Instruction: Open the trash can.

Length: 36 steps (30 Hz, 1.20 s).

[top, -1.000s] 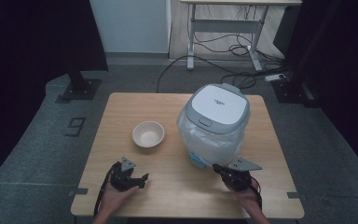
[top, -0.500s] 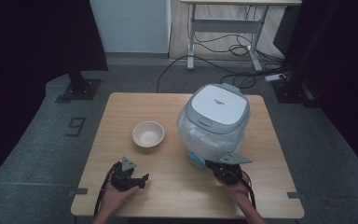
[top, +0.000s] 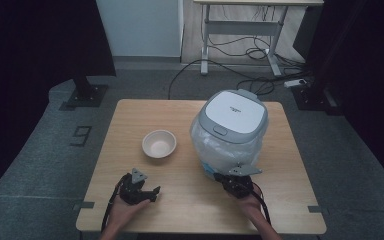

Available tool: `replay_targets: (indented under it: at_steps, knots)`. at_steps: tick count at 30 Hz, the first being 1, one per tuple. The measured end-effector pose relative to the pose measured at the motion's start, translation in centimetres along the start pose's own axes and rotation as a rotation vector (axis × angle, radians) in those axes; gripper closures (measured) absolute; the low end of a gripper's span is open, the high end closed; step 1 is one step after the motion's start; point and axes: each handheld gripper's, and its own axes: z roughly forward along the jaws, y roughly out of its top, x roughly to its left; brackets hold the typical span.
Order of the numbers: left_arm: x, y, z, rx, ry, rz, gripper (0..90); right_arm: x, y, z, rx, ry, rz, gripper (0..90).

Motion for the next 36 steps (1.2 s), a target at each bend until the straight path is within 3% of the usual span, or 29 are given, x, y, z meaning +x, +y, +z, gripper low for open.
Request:
replay_targets:
  at_steps: [11, 19, 26, 29, 36]
  knots:
    - [0.0, 0.0, 0.0, 0.003, 0.001, 0.000, 18.4, -0.5, -0.4, 2.2, 0.040, -0.017, 0.017, 89.3]
    - [0.1, 0.0, 0.1, 0.007, 0.002, 0.000, 18.4, -0.6, -0.5, 2.6, 0.035, -0.019, 0.033, 89.3]
    - [-0.1, 0.0, 0.2, 0.009, 0.001, 0.005, 18.3, -0.1, -0.5, 3.0, 0.030, -0.047, -0.025, 89.2]
    - [-0.1, 0.0, 0.2, 0.010, 0.001, 0.007, 18.3, 0.2, -0.7, 3.2, 0.022, -0.090, -0.019, 89.5]
    - [-0.2, 0.0, 0.3, 0.015, 0.001, 0.008, 18.3, 0.5, -0.6, 3.3, 0.048, -0.105, -0.062, 89.6]
